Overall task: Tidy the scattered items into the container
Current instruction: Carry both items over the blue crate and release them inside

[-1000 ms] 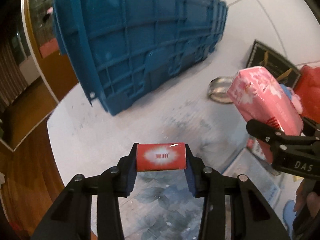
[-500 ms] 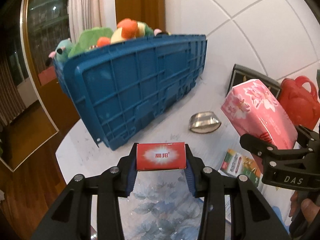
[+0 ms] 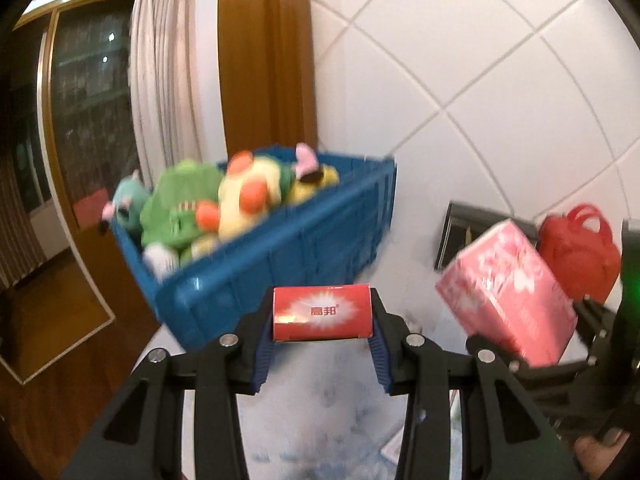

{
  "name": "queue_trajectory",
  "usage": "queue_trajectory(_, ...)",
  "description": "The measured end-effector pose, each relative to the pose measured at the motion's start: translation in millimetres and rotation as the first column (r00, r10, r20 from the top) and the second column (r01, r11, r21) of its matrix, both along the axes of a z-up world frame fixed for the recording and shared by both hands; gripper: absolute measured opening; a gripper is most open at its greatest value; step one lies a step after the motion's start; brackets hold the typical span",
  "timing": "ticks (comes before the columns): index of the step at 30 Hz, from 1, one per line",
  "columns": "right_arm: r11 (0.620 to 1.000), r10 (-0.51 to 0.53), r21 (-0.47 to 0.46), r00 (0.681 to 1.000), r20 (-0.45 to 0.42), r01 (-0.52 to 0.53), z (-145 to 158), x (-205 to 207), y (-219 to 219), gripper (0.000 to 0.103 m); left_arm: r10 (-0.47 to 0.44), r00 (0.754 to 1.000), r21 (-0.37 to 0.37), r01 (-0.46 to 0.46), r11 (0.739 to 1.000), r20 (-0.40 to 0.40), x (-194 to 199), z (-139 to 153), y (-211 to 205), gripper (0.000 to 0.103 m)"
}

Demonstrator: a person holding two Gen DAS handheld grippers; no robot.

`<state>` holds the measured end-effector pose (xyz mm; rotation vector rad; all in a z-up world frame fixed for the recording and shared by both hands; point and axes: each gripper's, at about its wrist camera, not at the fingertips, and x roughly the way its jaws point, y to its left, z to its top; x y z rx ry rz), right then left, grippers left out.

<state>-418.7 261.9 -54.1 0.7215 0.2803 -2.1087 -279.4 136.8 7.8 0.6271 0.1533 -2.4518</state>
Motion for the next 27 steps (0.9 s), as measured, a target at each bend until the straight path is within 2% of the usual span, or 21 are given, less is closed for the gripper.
queue_trajectory(6,0.999,-0.02,-0.028,0.999,-0.025,0.019,44,-16,-32,0.094,-0.039,0.997,-0.062,0.034,0.997,-0.072,-26,84,-48,0.04)
queue_trajectory(8,0.999,-0.027,-0.041,0.999,-0.026,0.026,60,-24,-52,0.094,-0.061,0.994,-0.063,0.056,0.996,-0.089,-39,111,-74,0.04)
queue_trajectory(10,0.998,-0.036,-0.053,0.999,-0.03,0.035,77,-33,-76,0.095,-0.08,0.992,-0.062,0.075,0.995,-0.093,-55,135,-104,0.041)
queue_trajectory(13,0.997,-0.053,-0.063,0.998,-0.033,0.05,100,-50,-117,0.095,-0.102,0.993,-0.067,0.098,0.993,-0.057,-87,159,-161,0.041)
queue_trajectory(18,0.993,-0.107,-0.054,0.994,-0.005,0.106,121,-91,-210,0.095,-0.106,0.994,-0.022,0.107,0.994,0.01,-133,157,-257,0.04)
queue_trajectory(27,0.986,-0.163,-0.022,0.986,0.023,0.163,118,-152,-353,0.095,-0.154,0.983,0.045,0.15,0.988,0.101,-200,103,-375,0.04)
